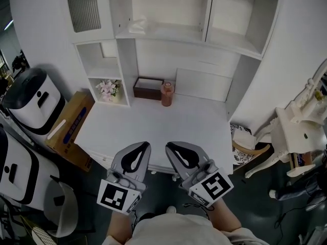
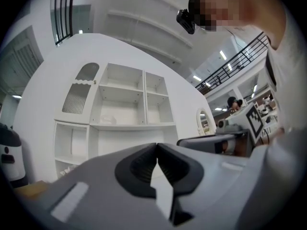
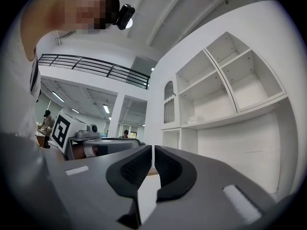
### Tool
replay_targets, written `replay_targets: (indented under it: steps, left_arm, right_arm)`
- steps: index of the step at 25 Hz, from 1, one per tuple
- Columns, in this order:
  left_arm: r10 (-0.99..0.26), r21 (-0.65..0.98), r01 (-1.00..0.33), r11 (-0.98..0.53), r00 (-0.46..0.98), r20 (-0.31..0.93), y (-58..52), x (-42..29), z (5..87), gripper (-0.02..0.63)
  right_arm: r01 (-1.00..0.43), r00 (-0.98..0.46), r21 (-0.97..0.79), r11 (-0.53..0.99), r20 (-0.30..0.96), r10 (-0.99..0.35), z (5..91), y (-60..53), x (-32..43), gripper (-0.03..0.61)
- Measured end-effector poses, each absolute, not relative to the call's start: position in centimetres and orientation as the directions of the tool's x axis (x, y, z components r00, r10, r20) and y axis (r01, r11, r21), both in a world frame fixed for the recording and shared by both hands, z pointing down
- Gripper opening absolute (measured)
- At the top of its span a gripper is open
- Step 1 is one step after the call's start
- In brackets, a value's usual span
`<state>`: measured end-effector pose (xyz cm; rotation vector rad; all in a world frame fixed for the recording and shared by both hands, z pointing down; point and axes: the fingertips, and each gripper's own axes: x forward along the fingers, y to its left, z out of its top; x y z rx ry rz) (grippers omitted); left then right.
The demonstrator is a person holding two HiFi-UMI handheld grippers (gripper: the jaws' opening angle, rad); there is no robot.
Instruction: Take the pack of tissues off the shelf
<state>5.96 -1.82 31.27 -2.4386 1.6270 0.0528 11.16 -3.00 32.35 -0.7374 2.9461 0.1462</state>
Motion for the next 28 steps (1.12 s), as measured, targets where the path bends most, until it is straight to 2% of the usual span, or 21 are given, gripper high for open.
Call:
replay_targets:
  steps: [15, 28]
  left_arm:
    - [-0.928, -0.169, -0.931, -0.322, 0.346, -0.135, -3.3, 5.1, 31.6, 0.002]
    - [-0.913, -0.159, -0.919, -0.362, 0.383, -0.137, -6.6, 1.1, 31.1, 0.002]
  right_arm:
    - [-0.459, -0.883, 0.040, 0.887, -0.130, -0.451, 32.6, -5.1, 10.9, 0.020]
    - [-0.507, -0.857, 0.021, 0.862, -0.114, -0.502, 32.5, -8.1, 7.3, 0.034]
